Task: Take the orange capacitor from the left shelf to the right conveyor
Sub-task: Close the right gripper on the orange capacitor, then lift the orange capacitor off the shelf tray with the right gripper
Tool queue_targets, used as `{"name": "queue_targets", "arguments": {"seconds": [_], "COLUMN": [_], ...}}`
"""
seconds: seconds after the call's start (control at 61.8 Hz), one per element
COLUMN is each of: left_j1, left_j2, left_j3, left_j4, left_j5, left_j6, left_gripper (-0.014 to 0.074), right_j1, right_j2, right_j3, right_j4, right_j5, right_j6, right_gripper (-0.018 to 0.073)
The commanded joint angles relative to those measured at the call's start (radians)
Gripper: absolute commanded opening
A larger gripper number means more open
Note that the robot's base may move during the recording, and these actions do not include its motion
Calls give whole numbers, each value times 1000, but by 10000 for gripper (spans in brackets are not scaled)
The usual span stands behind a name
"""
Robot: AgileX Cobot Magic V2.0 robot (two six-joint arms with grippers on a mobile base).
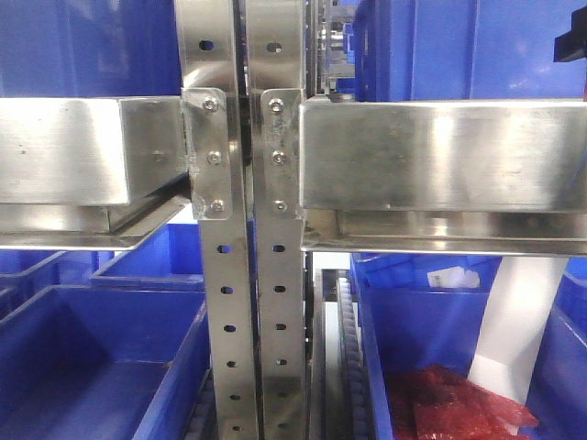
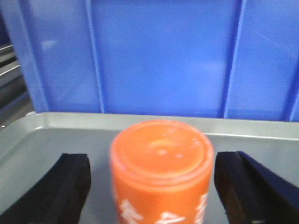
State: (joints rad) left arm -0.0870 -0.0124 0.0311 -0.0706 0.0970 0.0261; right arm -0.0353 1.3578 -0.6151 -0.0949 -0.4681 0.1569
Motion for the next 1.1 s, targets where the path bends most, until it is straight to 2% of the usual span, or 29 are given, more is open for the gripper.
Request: {"name": "queue_targets", "arguments": {"seconds": [0.0,0.243,0.307,0.485,0.599,0.825,1.084], "left_j1": [-4,-4,-4,-4,-4,-4,-4], "left_j2": [-13,-13,-13,-13,-13,-13,-13], "left_j3": [-4,-4,-4,-4,-4,-4,-4], "left_j4": [-3,-3,-3,-3,-3,-3,-3], "left_j5": [-85,-85,-85,-85,-85,-85,-85], "left_j6": [-2,-2,-2,-2,-2,-2,-2], "left_gripper": [-127,-127,-127,-127,-127,-127,-127], "right_j1": [-19,-21,-21,-21,-20,-18,-18], "right_j2": [-14,40,52,58,45,-91,-374], "right_j3": [-38,-42,-42,-42,-42,-43,-51], "right_j4": [-6,-6,-9,-14,-21,-31,-32], "right_j5": [-92,-133,-146,-160,-165,-59,288], "right_j6": [-1,0,0,0,0,0,0], "right_gripper": [634,614,557,258,153,146,146]}}
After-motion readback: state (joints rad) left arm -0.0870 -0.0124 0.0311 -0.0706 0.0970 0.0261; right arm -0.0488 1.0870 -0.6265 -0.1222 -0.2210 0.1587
